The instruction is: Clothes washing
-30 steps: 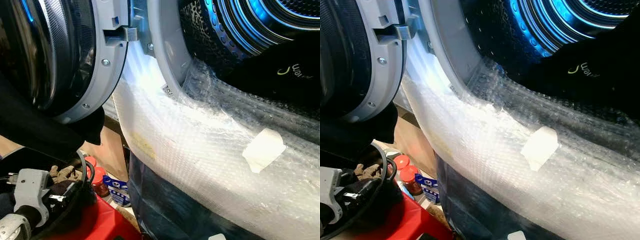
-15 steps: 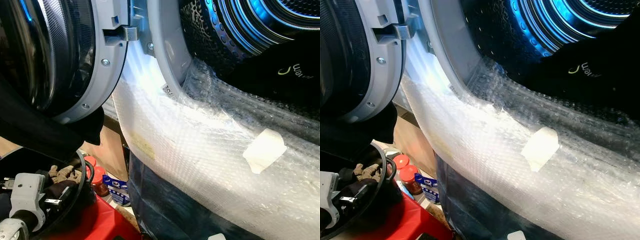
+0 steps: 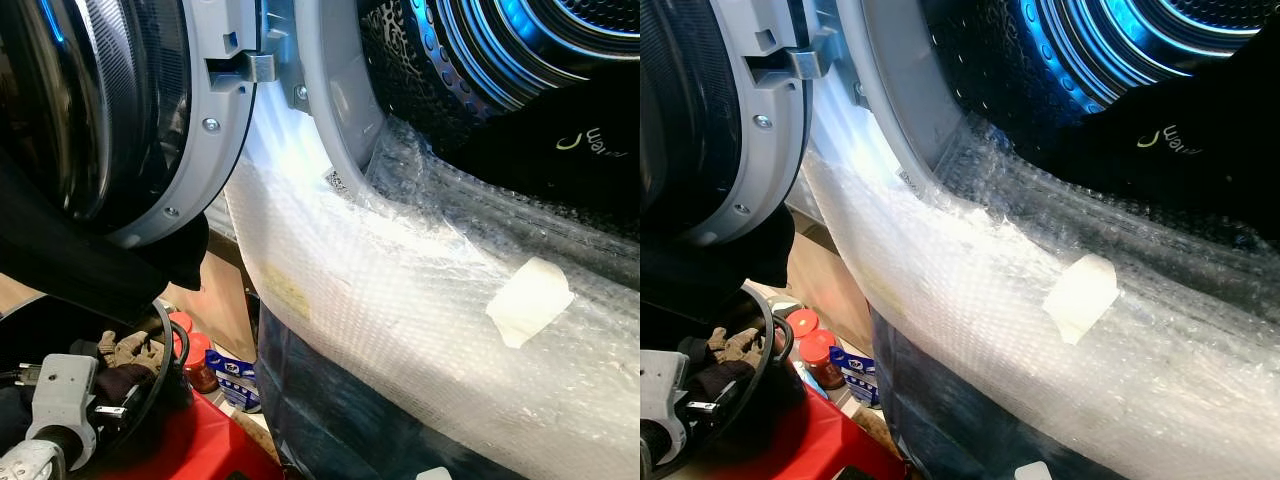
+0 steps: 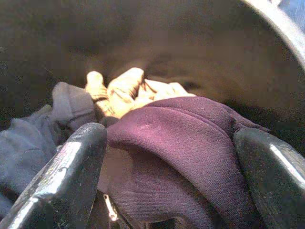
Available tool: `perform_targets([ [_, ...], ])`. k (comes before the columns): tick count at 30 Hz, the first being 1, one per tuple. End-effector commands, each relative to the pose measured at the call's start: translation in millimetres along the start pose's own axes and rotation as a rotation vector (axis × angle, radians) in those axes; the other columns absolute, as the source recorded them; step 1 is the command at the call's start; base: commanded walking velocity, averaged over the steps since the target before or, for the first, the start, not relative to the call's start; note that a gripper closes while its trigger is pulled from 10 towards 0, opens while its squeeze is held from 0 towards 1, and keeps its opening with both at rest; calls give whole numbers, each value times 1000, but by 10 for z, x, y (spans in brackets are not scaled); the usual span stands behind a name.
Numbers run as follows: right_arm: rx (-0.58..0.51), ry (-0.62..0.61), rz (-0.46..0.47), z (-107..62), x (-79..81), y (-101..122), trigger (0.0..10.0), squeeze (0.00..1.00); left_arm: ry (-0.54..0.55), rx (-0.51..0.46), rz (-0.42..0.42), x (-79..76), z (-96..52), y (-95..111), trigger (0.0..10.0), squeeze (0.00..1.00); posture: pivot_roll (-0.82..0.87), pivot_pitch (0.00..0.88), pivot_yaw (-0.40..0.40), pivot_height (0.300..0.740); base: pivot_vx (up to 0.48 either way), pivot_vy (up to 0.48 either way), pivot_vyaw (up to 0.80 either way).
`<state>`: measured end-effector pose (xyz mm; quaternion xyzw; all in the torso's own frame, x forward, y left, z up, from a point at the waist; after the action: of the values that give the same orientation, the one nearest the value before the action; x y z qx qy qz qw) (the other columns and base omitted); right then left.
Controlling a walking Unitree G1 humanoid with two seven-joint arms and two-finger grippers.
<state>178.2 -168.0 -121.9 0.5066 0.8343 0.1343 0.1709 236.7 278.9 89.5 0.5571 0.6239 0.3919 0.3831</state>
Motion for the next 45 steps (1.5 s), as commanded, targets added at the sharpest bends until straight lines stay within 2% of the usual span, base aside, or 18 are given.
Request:
perform_targets([
  [1,96,64,-22,-16,187,-275,10000,0,-37,112,-8,-59,-4,-219,10000,0,179,184,-5,740,0,0,0],
  [7,100,63,-25,-18,187,-291,10000,0,-52,140,-23,-82,24,-244,10000,0,180,182,-5,740,0,0,0],
  [8,100,63,-25,-18,185,-292,10000,0,-49,140,-22,-82,35,-239,706,0,175,180,-7,740,0,0,0],
  [9,100,63,-25,-18,184,-292,10000,0,-47,139,-19,-82,42,-235,706,0,175,180,-7,740,0,0,0],
  [10,100,62,-25,-18,183,-291,10000,0,-52,134,-22,-97,56,-222,0,0,171,180,-8,740,0,0,0],
  [18,105,63,-27,-21,177,-308,10000,0,-98,147,-18,-171,74,-206,0,0,172,183,-12,740,0,0,0],
  [21,107,65,-28,-21,178,-308,10000,0,-124,156,16,-200,64,-217,0,0,174,181,-12,740,0,0,0],
  [25,105,68,-28,-19,178,-297,10000,0,-126,157,19,-224,72,-221,0,0,172,178,-15,740,0,0,0],
  [39,105,65,-38,-19,155,-283,10000,0,-140,137,38,-235,65,-180,0,0,184,174,-25,740,0,0,0],
  [42,103,65,-39,-17,155,-272,10000,0,-219,73,57,-309,35,-61,0,0,187,173,-27,740,0,0,0],
  [45,99,65,-40,-13,154,-247,10000,0,-353,15,51,-373,-81,128,0,0,190,171,-27,740,0,0,0],
])
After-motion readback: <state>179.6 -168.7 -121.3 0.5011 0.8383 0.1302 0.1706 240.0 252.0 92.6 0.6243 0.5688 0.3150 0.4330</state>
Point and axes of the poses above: a point about 5 cm out from each wrist's last joint towards the gripper, its own z axis pointing out of the wrist towards the gripper, its own y axis along the axis of the wrist's last joint, x = y × z, the point moved 3 cm from there along z, pointing out of the wrist towards the gripper, and after that the axes turned 12 degrees about -z, right-handed, at the moved point
